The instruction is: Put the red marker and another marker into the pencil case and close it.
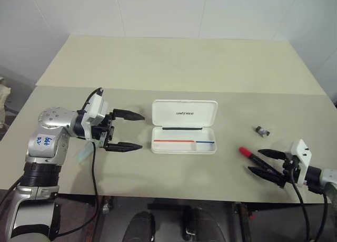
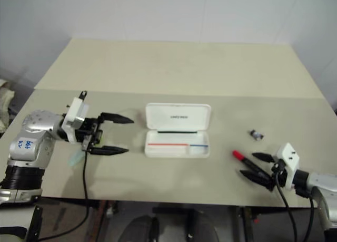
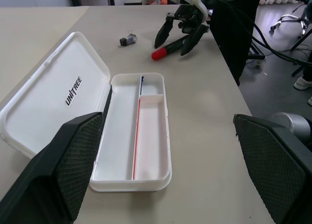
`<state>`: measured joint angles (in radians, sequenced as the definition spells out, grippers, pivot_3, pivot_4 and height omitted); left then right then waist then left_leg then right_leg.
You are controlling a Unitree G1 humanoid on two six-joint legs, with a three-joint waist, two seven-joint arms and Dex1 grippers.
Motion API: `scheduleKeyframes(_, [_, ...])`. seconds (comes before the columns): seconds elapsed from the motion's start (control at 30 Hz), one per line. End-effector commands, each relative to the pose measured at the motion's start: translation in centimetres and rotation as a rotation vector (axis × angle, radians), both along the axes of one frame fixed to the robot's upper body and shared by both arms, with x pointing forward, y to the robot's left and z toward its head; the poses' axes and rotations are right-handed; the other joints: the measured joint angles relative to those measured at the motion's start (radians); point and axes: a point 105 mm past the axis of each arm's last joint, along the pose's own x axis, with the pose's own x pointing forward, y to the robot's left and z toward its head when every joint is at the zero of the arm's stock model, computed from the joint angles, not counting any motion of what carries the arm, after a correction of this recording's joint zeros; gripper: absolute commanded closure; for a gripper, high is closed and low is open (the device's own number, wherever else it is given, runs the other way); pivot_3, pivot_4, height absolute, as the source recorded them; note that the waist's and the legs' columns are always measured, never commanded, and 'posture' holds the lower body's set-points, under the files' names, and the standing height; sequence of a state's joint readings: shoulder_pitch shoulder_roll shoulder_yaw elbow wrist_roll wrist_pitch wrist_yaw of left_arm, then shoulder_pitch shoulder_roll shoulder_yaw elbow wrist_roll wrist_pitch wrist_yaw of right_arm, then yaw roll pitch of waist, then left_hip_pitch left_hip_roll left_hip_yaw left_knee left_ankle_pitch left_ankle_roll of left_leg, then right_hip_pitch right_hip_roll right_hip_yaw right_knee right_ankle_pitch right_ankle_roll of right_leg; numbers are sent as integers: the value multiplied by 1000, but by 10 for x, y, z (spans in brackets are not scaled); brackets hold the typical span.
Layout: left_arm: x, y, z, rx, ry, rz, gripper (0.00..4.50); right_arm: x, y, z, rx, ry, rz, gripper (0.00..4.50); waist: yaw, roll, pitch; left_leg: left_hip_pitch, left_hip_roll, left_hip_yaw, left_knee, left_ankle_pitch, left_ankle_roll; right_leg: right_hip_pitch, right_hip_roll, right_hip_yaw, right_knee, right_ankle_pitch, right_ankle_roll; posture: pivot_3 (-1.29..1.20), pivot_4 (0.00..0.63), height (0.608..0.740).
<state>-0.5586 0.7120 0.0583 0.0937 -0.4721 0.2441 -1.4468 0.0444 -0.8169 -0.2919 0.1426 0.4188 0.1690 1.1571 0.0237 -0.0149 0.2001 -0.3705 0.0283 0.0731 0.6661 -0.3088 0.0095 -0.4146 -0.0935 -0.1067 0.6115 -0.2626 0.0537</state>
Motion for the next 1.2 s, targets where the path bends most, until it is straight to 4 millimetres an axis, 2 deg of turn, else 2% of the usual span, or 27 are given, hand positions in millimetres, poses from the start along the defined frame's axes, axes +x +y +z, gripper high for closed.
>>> scheduleKeyframes(0.03, [-2,4,11,-3,-52,6,0,-10,2,-9,0,37,27,1030,0,0,0,0,0,0,0,0,0,0,0,0,0,0,0,0,150,740])
scheduleKeyframes(0.3, [-1,10,9,10,-68,35,0,-7,2,-8,1,3,33,3885,0,0,0,0,0,0,0,0,0,0,0,0,0,0,0,0,150,740])
scheduleKeyframes(0.47, [-1,16,1,23,-57,58,0,8,11,10,45,-76,36,3885,-8,0,0,1,1,0,0,0,-1,0,0,1,0,0,0,0,150,740])
scheduleKeyframes(0.6, [3,23,2,27,-77,88,0,20,38,44,49,-174,166,3885,-16,2,2,1,1,2,0,1,-1,0,0,2,1,1,-1,0,150,740])
scheduleKeyframes(0.7, [4,26,1,30,-83,97,0,24,56,59,58,-213,234,3885,-16,3,2,1,1,1,0,2,-2,-1,0,1,2,1,-2,0,150,740])
scheduleKeyframes(0.77, [4,29,2,23,-94,118,0,29,95,78,85,-262,371,3885,-18,3,2,1,1,1,0,2,-2,-1,0,1,2,1,-2,0,150,740])
scheduleKeyframes(0.83, [4,30,3,16,-102,134,0,30,128,88,102,-285,490,3885,-28,3,2,0,1,1,0,2,-2,-2,0,2,2,1,-2,0,150,740])
scheduleKeyframes(0.97, [4,31,2,9,-102,148,0,36,176,97,122,-318,641,3885,-24,2,2,-1,1,1,-1,2,-3,-4,0,1,4,1,-2,0,150,740])
scheduleKeyframes(1.1, [3,30,2,3,-107,158,0,48,212,104,125,-357,741,3885,-24,2,2,-3,0,2,0,2,-3,-6,-1,1,4,1,-2,0,150,740])
scheduleKeyframes(1.2, [2,28,3,-2,-112,161,0,57,229,104,93,-385,794,3885,-25,2,2,-6,0,3,1,2,-3,-9,-1,2,8,1,-2,0,150,740])
